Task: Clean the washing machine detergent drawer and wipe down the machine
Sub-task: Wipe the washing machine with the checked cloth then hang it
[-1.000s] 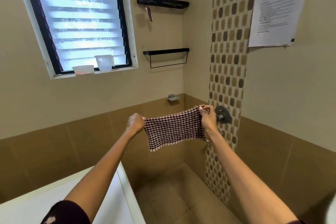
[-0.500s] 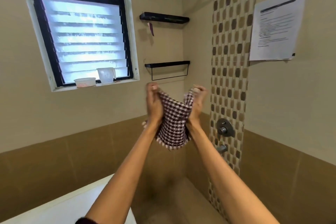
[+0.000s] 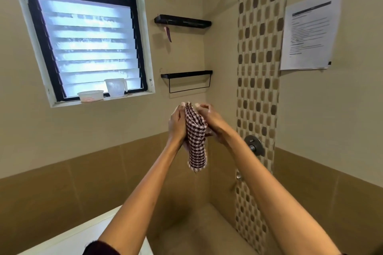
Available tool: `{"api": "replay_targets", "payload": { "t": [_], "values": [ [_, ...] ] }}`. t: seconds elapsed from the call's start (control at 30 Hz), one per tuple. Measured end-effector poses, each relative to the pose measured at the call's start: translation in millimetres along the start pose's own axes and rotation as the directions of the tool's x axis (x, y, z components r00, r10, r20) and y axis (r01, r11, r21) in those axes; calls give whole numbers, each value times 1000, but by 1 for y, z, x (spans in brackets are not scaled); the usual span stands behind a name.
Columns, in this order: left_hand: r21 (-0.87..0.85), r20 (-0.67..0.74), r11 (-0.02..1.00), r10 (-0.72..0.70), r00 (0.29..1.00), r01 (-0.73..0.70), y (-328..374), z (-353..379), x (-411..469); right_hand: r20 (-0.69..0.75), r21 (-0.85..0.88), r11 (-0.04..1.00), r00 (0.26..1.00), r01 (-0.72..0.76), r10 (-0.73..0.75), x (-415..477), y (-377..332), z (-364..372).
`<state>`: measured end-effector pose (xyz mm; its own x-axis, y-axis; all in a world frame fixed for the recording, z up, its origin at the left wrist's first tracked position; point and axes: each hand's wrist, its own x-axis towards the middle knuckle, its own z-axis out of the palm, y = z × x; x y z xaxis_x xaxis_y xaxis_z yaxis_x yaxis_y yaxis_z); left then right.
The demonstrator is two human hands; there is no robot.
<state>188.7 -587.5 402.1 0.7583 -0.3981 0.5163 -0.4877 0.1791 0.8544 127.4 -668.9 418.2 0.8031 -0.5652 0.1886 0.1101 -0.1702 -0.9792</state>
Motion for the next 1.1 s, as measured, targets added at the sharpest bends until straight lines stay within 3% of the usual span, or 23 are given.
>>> {"api": "replay_targets", "payload": {
  "t": [0.07,0.13,0.23,0.33,0.43,0.5,0.57,0.6,0.67,0.7,0.73,0.8,0.87,0.9,1.0,1.1],
  "values": [
    [173,-10,984,-39,999,40,-4,-8,3,202,-51,997,977,-50,60,-8,-4,-11],
    [313,77,949,-76,994,48,-16,-14,10,325,-282,959,937,-34,129,-17,-7,-17],
    [413,145,908,-147,978,75,-24,-14,23,282,-554,832,947,27,157,-17,0,-4],
    [454,218,882,-250,943,129,-31,-15,29,228,-511,860,961,-21,159,-10,12,0],
    [338,229,906,-344,911,257,-40,-16,26,134,-464,884,982,-56,133,3,21,-6],
    [215,191,880,-463,866,423,-59,-18,19,104,-407,911,988,-65,117,12,25,-10],
    [4,239,751,-642,729,660,-88,-15,10,36,-354,931,994,-85,105,26,29,-18],
    [-107,318,624,-716,621,774,-105,-11,7,5,-313,944,993,-107,114,33,31,-22],
    [-265,493,346,-753,435,900,-126,2,-1,-6,-193,970,988,-150,151,49,35,-30],
    [-322,577,235,-719,387,917,-130,11,-7,12,-131,976,984,-172,175,56,37,-34],
    [-390,648,151,-656,387,908,-130,22,-11,35,-89,975,978,-203,207,63,39,-38],
    [-541,700,58,-521,487,839,-120,45,-10,60,-59,968,967,-245,248,76,44,-46],
    [-714,562,69,-536,630,696,-112,62,6,39,-63,968,969,-241,244,94,50,-61],
    [-750,454,154,-587,670,643,-108,66,17,26,-66,971,973,-229,231,107,53,-70],
    [-613,317,403,-662,679,679,-94,71,49,-18,-114,971,978,-211,210,133,57,-94],
    [-450,244,512,-718,652,732,-101,74,77,-9,-165,964,978,-207,208,157,72,-109]
  ]
}}
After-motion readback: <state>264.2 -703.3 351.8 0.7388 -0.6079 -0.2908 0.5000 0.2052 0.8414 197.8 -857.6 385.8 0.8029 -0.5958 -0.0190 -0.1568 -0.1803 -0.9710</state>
